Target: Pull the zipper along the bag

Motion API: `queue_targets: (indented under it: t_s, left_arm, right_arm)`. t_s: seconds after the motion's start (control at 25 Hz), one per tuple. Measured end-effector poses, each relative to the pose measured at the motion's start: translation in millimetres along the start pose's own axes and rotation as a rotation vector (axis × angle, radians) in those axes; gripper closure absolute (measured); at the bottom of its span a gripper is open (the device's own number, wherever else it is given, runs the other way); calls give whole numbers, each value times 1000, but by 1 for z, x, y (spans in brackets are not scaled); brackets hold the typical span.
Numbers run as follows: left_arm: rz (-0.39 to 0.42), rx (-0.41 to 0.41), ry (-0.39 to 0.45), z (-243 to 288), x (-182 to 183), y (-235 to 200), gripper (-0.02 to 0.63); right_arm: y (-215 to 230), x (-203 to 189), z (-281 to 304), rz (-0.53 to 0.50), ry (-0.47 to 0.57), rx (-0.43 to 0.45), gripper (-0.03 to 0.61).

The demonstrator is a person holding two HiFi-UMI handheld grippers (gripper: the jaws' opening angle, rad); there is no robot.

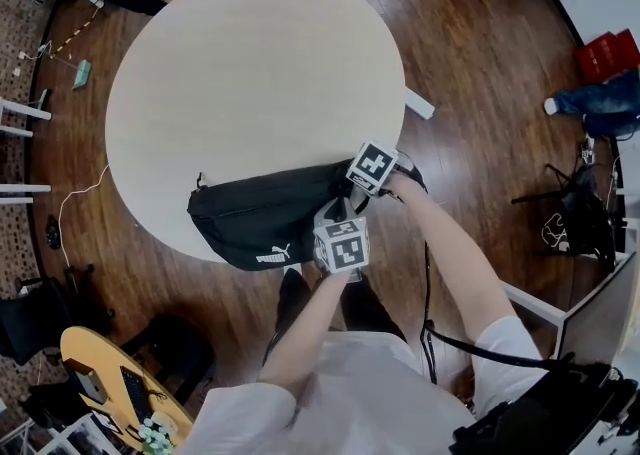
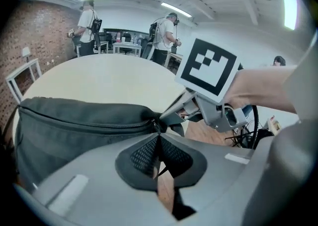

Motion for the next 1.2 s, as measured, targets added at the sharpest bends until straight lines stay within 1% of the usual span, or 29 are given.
queue_targets:
  t_s: [0.12,0.24,0.36,0.56,0.72,0.84,0.92,0.96,1.04,1.12,1.16,1.2]
  left_arm:
    - [50,-20,-7,-13,0,-11,591]
    - [69,-51,-22,-29,-6,-28,591]
    - [92,-84,-24,-52,-9,-48,591]
    - [143,-119,-7,-91,-10,-100,591]
    - [167,-124,-31,-109,-10,-148,591]
    - [155,-102,-50,-121,-10,-193,591]
    - [135,-70,-59,-128,-11,-228,591]
    - [122,-51,-66,-131,-13,-247,591]
    - [117,5,-74,-138,-15,-290,591]
    - [125,68,-78,-146,-21,-331,591]
    - [123,82,-84,-147,-24,-348,591]
    - [120,84,-93,-145,-26,-361,591]
  right_arm:
    - [-2,0,1,-10,-28,-40,588]
    - [-3,-1,1,-6,-86,-95,588]
    - [-6,3,4,-7,-75,-107,588]
    - [-6,1,6,28,-126,-127,587]
    - [-5,1,6,47,-162,-149,586]
    - [-7,2,6,58,-182,-175,586]
    - [-11,6,7,61,-172,-160,586]
    - [-12,8,7,65,-171,-154,586]
    - [-9,5,7,82,-217,-190,586]
    - [-10,6,8,95,-222,-180,586]
    - [-11,6,8,101,-218,-171,586]
    - [-9,4,7,107,-228,-180,586]
Point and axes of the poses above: the fingertips, and each gripper's own axes: z forward along the fingers, y to its right, x out of its top, the point moved 6 cm from there along -z, backward along the fingers, and after that the axes turned 9 degrees about -y, right-handed, at the moved point
